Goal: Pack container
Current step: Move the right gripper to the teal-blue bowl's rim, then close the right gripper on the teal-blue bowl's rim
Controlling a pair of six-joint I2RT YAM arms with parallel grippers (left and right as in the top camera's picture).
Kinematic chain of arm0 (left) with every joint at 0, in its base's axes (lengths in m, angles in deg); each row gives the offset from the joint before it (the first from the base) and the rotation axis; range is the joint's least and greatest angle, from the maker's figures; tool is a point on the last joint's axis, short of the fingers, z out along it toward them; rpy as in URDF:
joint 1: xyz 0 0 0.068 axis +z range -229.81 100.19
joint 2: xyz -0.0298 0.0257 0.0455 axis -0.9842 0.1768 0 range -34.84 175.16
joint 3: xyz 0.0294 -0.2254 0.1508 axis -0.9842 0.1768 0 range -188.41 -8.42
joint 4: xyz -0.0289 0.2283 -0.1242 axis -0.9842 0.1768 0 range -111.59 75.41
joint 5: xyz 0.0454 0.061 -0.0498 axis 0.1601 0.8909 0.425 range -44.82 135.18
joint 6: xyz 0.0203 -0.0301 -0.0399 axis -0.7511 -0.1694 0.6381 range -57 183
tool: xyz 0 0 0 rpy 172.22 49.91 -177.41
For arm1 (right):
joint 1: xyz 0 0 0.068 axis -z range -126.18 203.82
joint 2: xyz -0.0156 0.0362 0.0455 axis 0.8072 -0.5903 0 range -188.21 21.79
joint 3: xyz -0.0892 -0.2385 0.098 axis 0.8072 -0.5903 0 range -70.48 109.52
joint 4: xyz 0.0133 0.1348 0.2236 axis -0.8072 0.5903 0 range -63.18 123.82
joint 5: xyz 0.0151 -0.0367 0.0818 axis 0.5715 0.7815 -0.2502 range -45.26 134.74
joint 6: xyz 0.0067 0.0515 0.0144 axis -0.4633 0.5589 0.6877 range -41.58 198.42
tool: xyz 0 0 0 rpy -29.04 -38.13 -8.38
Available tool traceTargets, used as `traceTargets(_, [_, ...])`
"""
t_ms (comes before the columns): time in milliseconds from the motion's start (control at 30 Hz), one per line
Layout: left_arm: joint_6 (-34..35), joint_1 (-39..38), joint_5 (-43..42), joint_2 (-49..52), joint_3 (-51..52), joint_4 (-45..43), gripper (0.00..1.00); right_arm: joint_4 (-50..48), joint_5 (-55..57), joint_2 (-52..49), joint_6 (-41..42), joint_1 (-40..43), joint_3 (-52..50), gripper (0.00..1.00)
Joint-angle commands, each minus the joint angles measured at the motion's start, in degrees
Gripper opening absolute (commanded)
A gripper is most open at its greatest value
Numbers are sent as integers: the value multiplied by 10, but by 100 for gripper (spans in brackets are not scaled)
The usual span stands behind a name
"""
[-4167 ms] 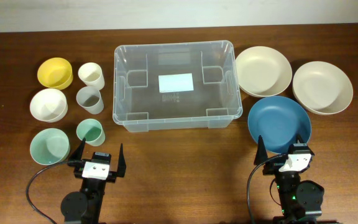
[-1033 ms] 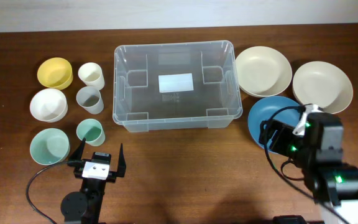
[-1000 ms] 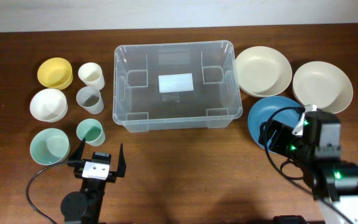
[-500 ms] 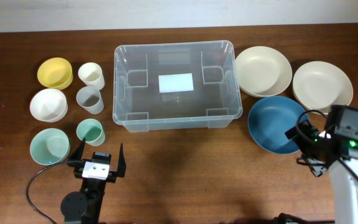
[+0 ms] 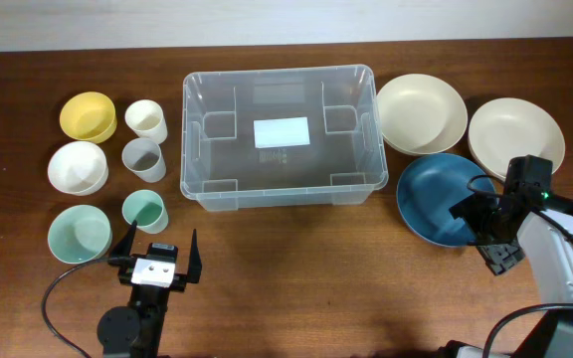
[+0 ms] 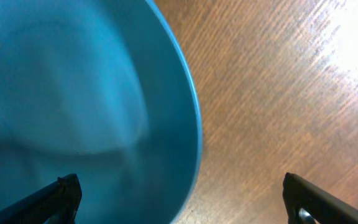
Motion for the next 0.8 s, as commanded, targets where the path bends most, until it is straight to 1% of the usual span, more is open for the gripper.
traceTargets(0, [-7,3,-6,-4,2,2,100,-21,21,-2,9,4,-3,99])
traceTargets(100, [-7,3,-6,-4,2,2,100,-46,23,-3,9,4,-6,99])
traceTargets(300, [-7,3,-6,-4,2,2,100,-59,33,-4,9,4,-11,99])
traceTargets(500, [-7,3,-6,-4,2,2,100,-112,37,-6,8,4,-51,99])
traceTargets(767, [-7,3,-6,-4,2,2,100,-154,13,-8,-24,4,-60,99])
